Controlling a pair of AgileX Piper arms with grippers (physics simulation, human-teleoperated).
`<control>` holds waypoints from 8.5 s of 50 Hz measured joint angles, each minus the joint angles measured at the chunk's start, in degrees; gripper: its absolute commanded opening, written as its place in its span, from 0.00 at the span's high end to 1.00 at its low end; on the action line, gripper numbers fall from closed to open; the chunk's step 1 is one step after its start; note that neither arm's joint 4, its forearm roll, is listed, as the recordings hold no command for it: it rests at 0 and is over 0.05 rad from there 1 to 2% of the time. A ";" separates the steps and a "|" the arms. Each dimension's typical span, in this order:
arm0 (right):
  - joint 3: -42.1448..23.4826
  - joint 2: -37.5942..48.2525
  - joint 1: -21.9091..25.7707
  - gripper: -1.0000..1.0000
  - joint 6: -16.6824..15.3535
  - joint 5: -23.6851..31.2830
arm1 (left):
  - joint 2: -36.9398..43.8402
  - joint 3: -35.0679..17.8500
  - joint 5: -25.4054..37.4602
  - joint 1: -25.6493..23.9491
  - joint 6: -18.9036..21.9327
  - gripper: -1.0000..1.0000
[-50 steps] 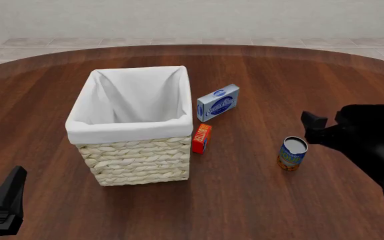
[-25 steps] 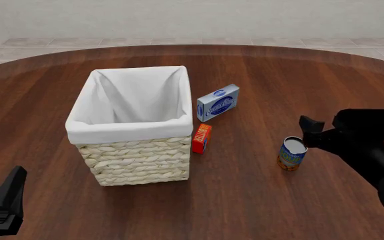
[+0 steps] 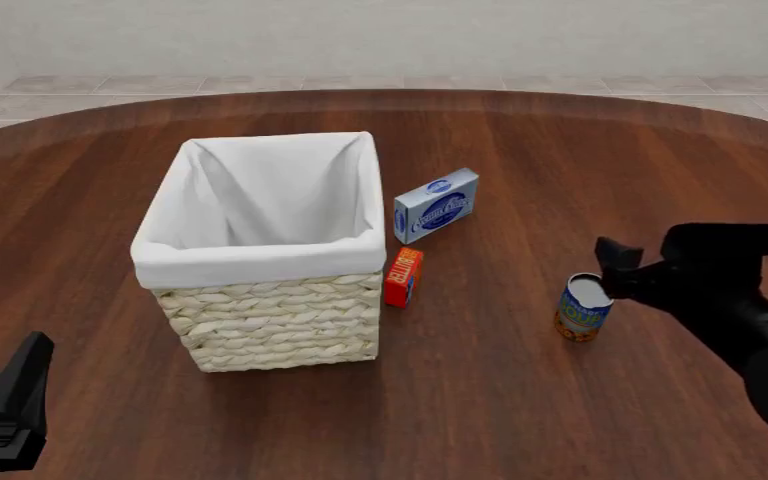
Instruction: Pick up the alphabet soup and put it in the basket.
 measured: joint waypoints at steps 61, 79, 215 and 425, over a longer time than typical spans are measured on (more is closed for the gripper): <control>0.50 6.82 0.34 0.00 0.76 -5.28 | 0.00 0.00 0.01 0.00 0.00 0.00; 0.66 8.39 0.35 0.00 0.94 -6.58 | 0.00 0.00 0.00 0.00 0.00 0.00; 1.39 21.47 0.40 0.00 2.41 -16.75 | 0.01 0.00 0.01 0.00 0.01 0.00; 3.04 19.88 3.12 1.00 -6.12 -18.07 | 0.00 0.00 0.00 0.00 0.00 0.00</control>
